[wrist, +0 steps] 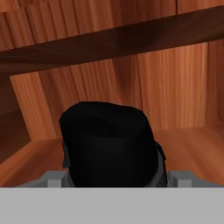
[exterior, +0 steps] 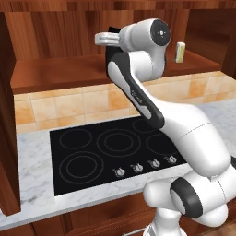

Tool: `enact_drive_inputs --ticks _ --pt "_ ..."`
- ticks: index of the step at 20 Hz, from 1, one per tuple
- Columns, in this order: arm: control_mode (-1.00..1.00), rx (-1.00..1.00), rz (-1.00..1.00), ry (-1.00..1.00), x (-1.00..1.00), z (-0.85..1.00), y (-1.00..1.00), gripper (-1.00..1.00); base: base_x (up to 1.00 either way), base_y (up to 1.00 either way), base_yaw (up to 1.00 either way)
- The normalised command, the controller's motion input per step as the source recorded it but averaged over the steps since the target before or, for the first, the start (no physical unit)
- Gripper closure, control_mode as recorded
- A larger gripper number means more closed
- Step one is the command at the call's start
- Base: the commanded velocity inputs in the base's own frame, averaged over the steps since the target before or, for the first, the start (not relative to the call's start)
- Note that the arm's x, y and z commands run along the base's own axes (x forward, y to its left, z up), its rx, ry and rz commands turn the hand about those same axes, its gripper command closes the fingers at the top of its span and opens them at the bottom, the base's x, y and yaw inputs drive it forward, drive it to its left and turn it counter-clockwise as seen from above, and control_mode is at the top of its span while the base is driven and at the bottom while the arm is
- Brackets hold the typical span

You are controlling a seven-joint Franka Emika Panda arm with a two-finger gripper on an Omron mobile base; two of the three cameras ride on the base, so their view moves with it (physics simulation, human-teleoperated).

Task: Pick the water bottle, boxed drink from the counter and place them in the open cabinet.

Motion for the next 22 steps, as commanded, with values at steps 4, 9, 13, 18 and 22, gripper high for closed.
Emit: enact_drive_inputs --ticks 4,9,13,18,22 --pt "-1.00 0.00 0.02 0.00 0.30 -0.10 0.00 1.00 0.00 0.00 0.00" --pt "-1.00 0.00 0.00 0.00 0.36 0.00 0.00 1.00 0.00 0.00 0.00" --pt "-1.00 0.00 0.00 0.00 0.41 0.00 0.00 1.00 0.00 0.00 0.00" --pt "-1.00 0.00 0.00 0.00 0.40 0.00 0.00 1.00 0.00 0.00 0.00" --pt "-1.00 0.00 0.00 0.00 0.36 -0.05 0.00 1.00 0.00 0.00 0.00"
